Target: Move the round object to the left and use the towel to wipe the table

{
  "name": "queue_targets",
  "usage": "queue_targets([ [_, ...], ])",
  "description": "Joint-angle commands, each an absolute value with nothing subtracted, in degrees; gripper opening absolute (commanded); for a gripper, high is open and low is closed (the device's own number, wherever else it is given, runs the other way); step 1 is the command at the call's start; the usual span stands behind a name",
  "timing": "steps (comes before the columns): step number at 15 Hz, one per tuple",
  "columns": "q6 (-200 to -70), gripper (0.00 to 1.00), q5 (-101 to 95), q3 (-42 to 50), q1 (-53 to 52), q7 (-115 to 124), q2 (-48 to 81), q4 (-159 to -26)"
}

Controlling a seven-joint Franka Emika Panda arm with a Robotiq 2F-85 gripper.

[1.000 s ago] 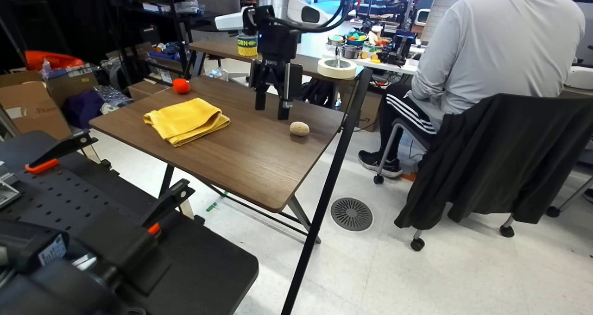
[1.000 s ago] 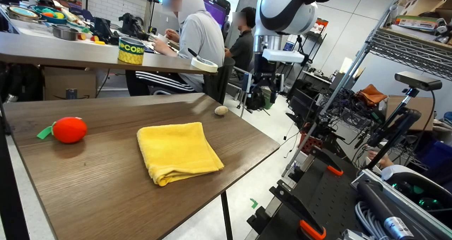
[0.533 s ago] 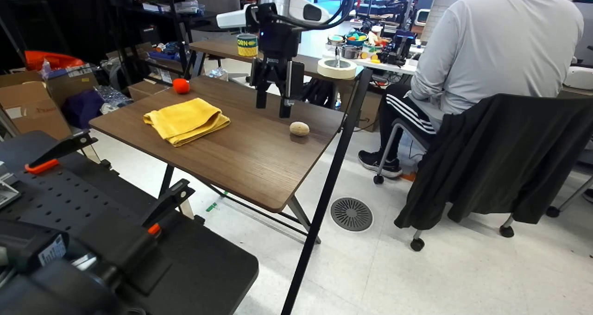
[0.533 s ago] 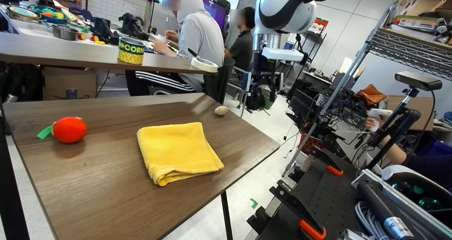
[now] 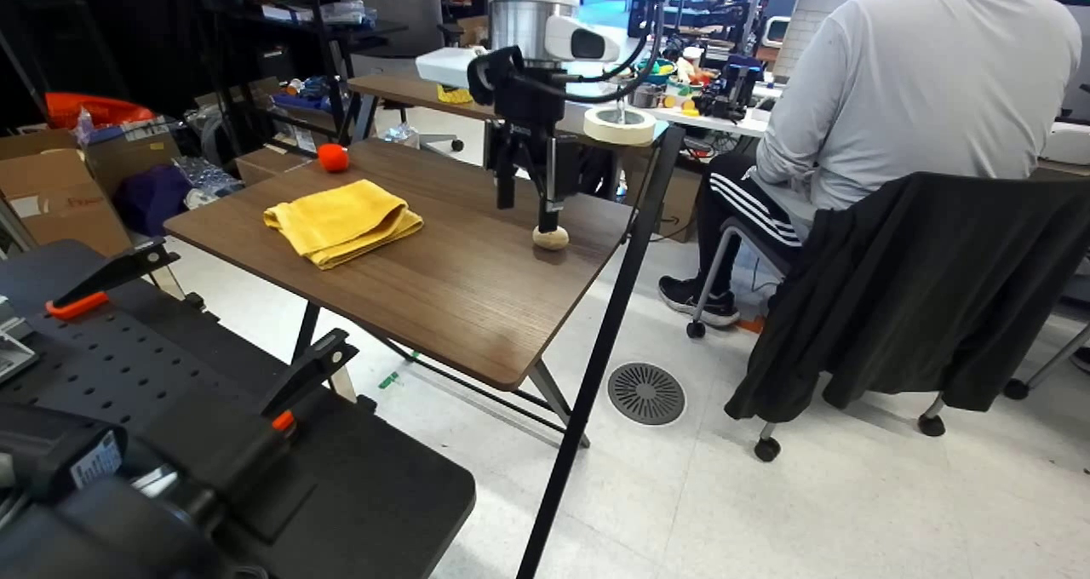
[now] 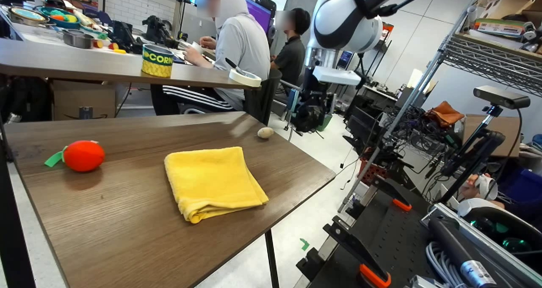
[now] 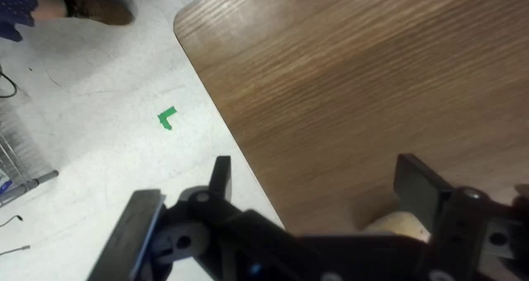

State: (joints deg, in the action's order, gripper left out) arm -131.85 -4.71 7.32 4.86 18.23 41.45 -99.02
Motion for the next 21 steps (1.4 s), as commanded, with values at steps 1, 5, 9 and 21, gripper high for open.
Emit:
queue_targets([
  [1,-147.74,1.00,-2.03,7.74,5.73,17.61,44.18,-100.68],
  [5,-156.52,1.00,8.03,1.81,10.89,14.73,47.93,-98.30],
  [9,-154.74,1.00,5.49,6.42,6.78,16.11,47.29,-100.00],
  [21,-163.31,1.00,15.57,0.54,8.24,18.10,54.17,-93.88],
])
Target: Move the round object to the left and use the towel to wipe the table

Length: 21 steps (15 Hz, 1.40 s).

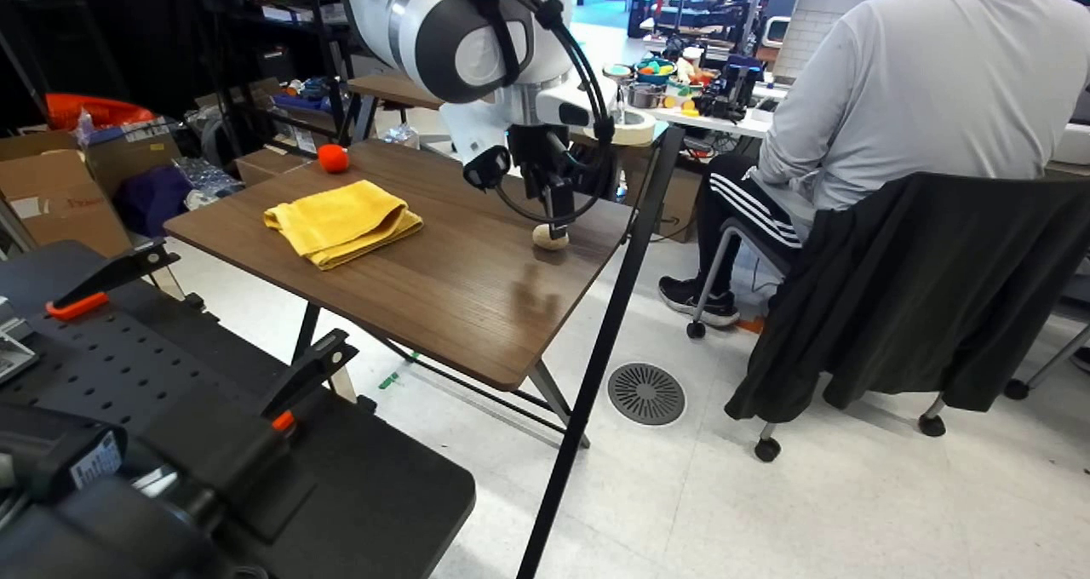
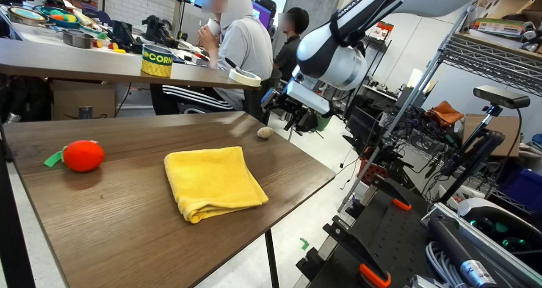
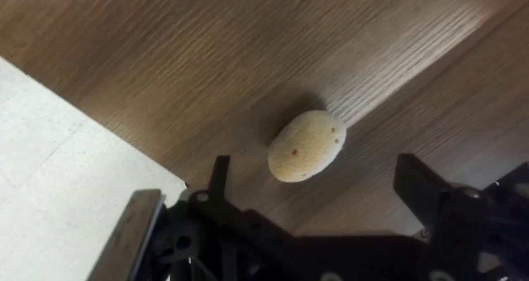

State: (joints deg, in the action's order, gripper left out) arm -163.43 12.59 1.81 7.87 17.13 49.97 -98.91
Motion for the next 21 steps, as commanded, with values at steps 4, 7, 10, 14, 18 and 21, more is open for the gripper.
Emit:
queue_targets([
  [4,-161.56,1.00,17.33,2.40,7.23,22.51,58.49,-88.99],
  [7,-162.56,0.74,17.81,2.46,7.28,23.96,61.55,-85.71],
  [10,-161.75,0.52,18.03,1.89,7.57,24.19,62.69,-83.69],
  [14,-160.54,0.21,18.30,0.57,7.79,23.70,62.09,-83.28],
  [18,-158.67,0.05,17.68,-4.93,6.80,18.68,55.70,-89.85],
  [21,-161.19,0.04,16.67,-8.78,3.20,14.41,52.11,-94.16],
])
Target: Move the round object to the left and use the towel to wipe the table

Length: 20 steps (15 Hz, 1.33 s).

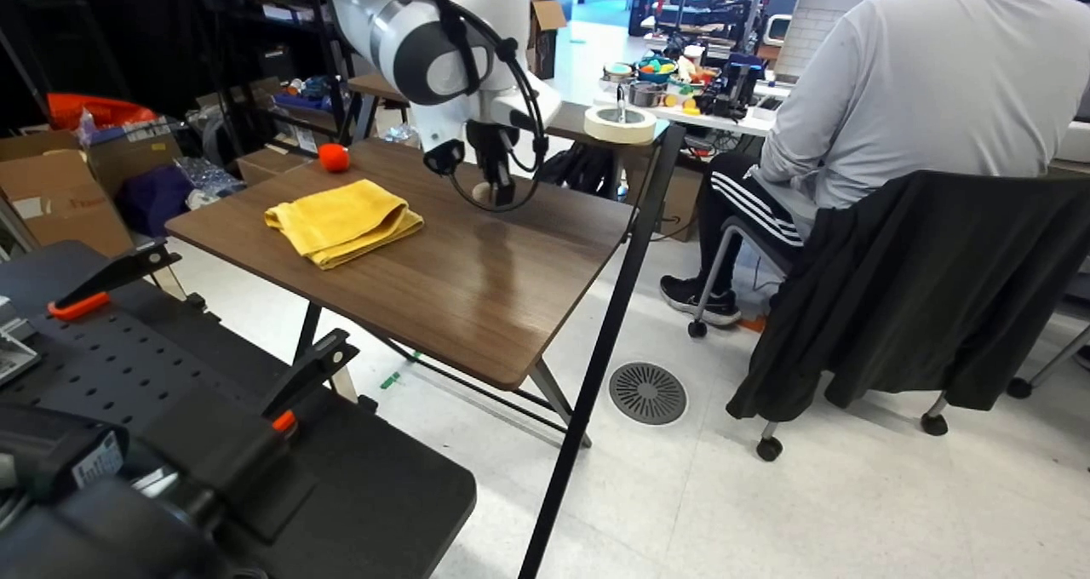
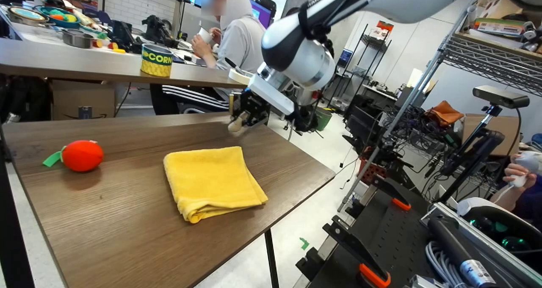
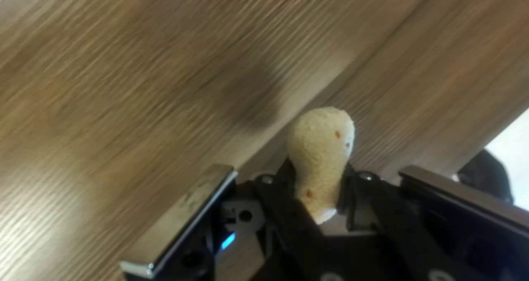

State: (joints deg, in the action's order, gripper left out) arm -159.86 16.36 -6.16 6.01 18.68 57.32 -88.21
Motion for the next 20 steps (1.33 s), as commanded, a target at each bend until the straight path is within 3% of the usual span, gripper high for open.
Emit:
queue_targets([
  [1,-161.27,0.05,16.17,-9.43,1.22,13.76,51.46,-94.80],
  [9,-158.91,0.05,10.92,-10.47,-16.75,13.26,56.23,-97.61],
  [15,-165.97,0.05,6.54,-12.26,-22.50,10.26,53.08,-104.19],
  [20,-166.29,0.05,3.29,-7.72,-25.71,11.29,49.52,-107.13],
])
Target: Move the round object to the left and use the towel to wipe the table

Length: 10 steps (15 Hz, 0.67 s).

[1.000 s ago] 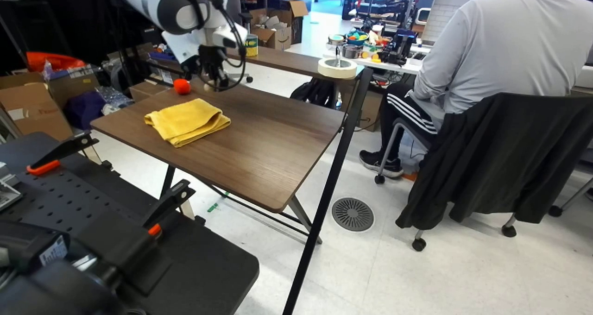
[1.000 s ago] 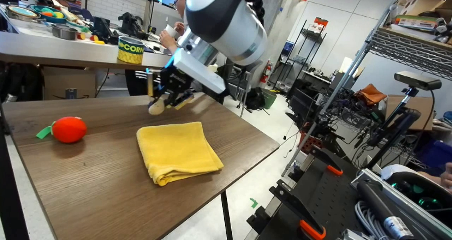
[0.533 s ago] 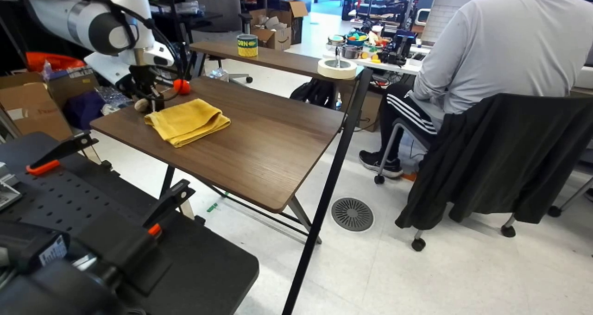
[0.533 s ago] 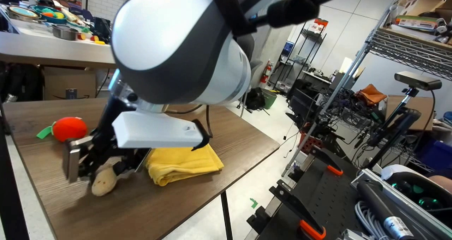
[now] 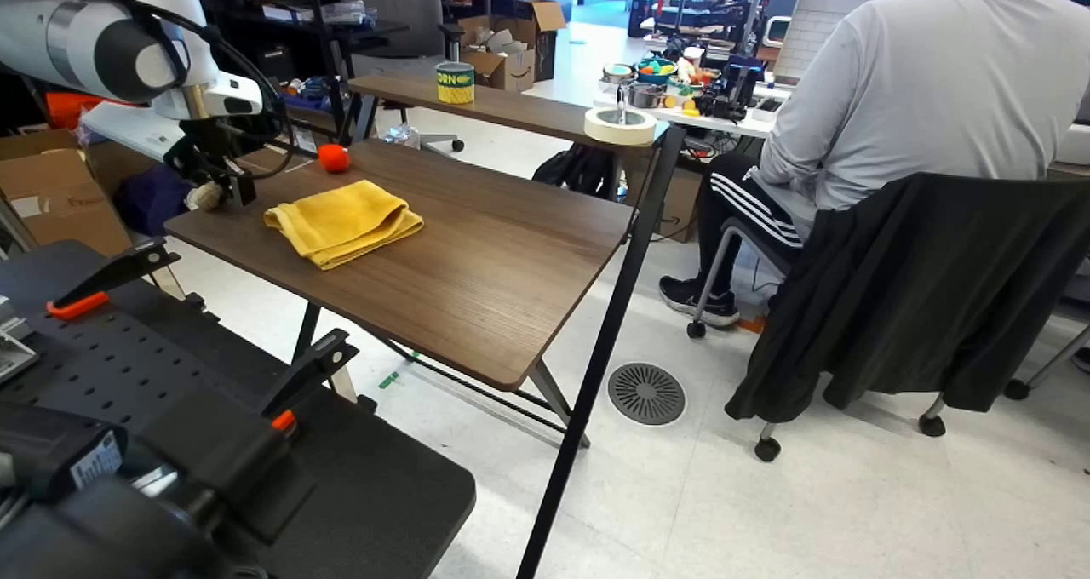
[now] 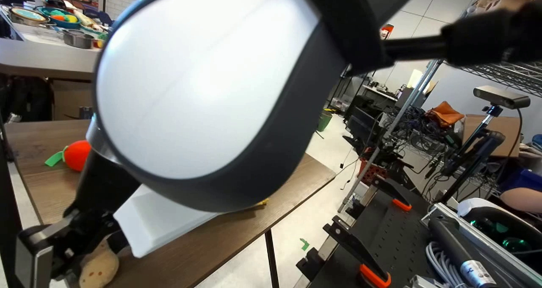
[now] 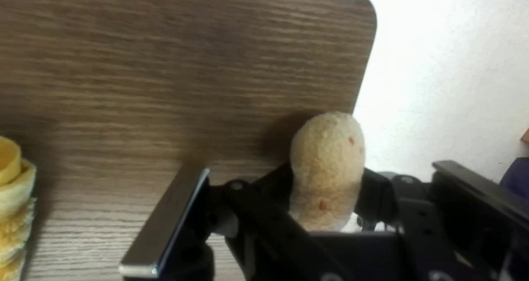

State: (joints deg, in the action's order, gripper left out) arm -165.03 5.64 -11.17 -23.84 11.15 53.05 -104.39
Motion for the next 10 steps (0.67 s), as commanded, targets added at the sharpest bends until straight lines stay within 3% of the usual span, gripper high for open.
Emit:
queue_targets([
  [1,-166.31,0.05,2.58,-6.40,-26.14,11.66,48.28,-107.94],
  [10,-160.11,0.05,-0.30,-1.29,-25.06,11.63,43.37,-109.91],
])
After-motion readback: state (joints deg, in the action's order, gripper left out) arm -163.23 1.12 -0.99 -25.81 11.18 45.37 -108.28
